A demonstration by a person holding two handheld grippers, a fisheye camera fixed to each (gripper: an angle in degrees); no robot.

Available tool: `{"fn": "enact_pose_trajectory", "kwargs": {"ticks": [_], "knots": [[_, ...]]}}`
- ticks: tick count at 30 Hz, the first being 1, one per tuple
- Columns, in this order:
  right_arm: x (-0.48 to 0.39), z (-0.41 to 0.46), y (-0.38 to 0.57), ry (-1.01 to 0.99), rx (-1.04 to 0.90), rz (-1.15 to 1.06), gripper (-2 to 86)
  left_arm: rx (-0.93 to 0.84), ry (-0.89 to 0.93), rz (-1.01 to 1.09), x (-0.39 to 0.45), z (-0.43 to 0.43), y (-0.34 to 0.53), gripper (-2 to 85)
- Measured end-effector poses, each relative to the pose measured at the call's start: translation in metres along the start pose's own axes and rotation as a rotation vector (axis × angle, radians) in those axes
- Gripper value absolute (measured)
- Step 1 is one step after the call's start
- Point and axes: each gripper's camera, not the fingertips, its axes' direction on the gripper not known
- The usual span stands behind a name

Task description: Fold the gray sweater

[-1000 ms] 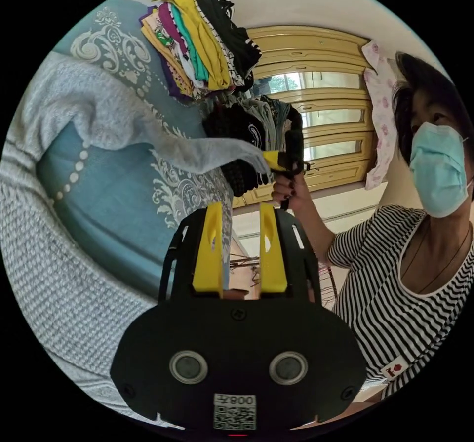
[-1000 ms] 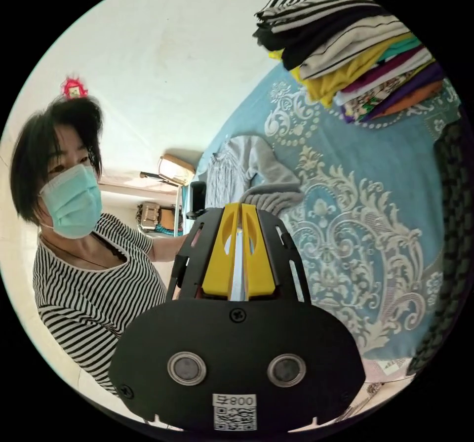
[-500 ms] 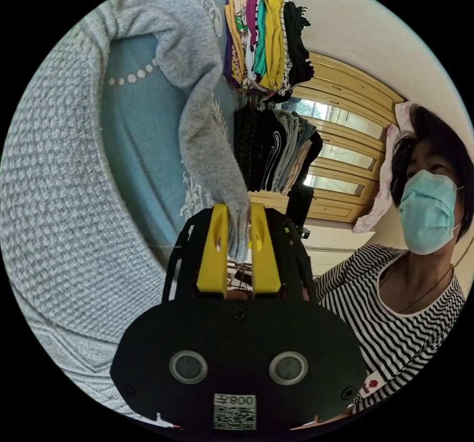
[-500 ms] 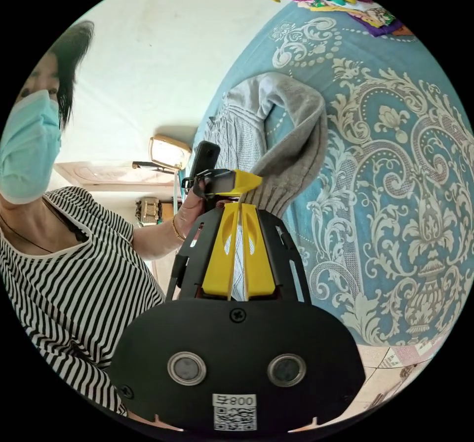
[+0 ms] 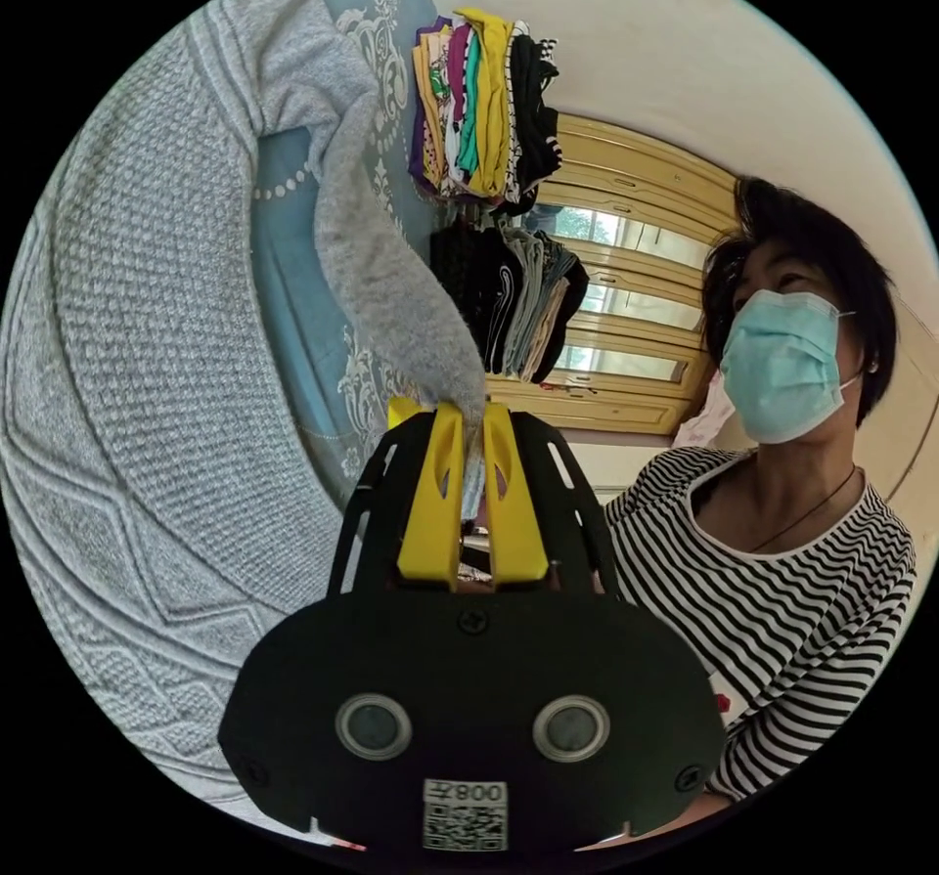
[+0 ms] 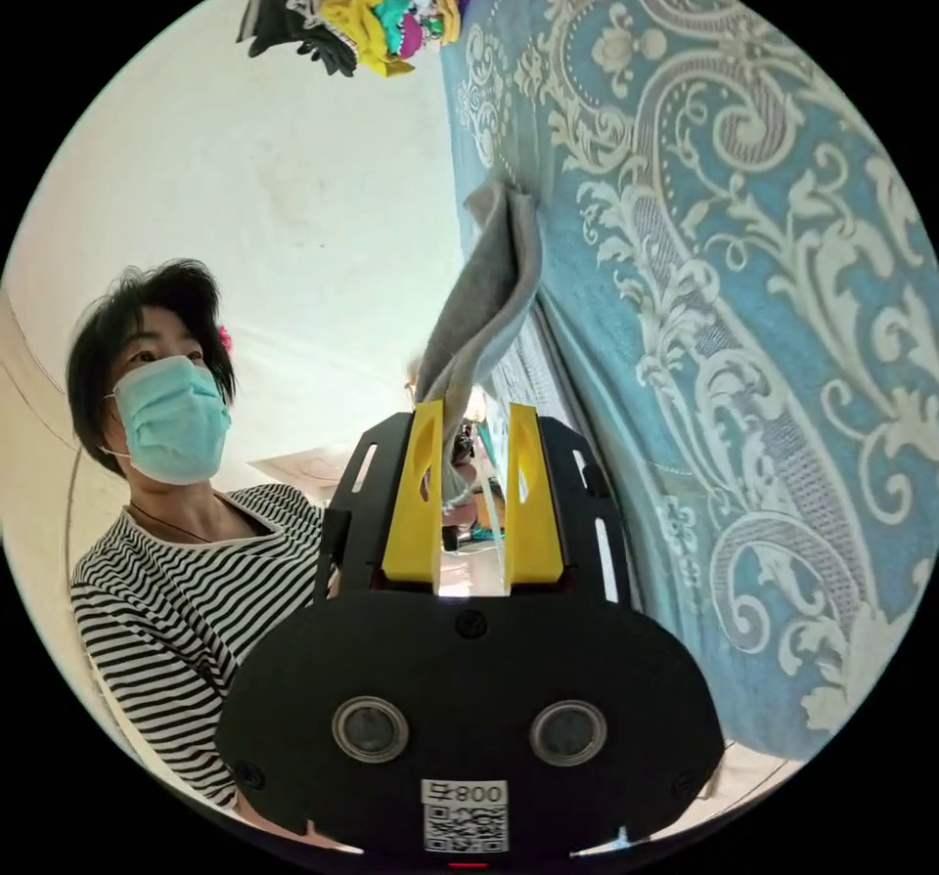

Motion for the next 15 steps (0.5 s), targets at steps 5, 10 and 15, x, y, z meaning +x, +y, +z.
{"fn": "enact_pose_trajectory", "kwargs": {"ticks": [5,10,15], "knots": [[0.016,0.013,-0.006,-0.236,-0.035,0.065,2.4,0.034,-0.014,0.027,0.04,-0.026,0.022,3.9],[0.005,0.037,-0.005,-0.313,-0.099,0.082,1.0,0.07,-0.039,0.043,0.084,-0.063,0.045,3.9],[-0.017,0.075,-0.02,-0.38,-0.19,0.031,0.6,0.127,-0.012,0.09,0.129,-0.096,0.057,3.9]]}}
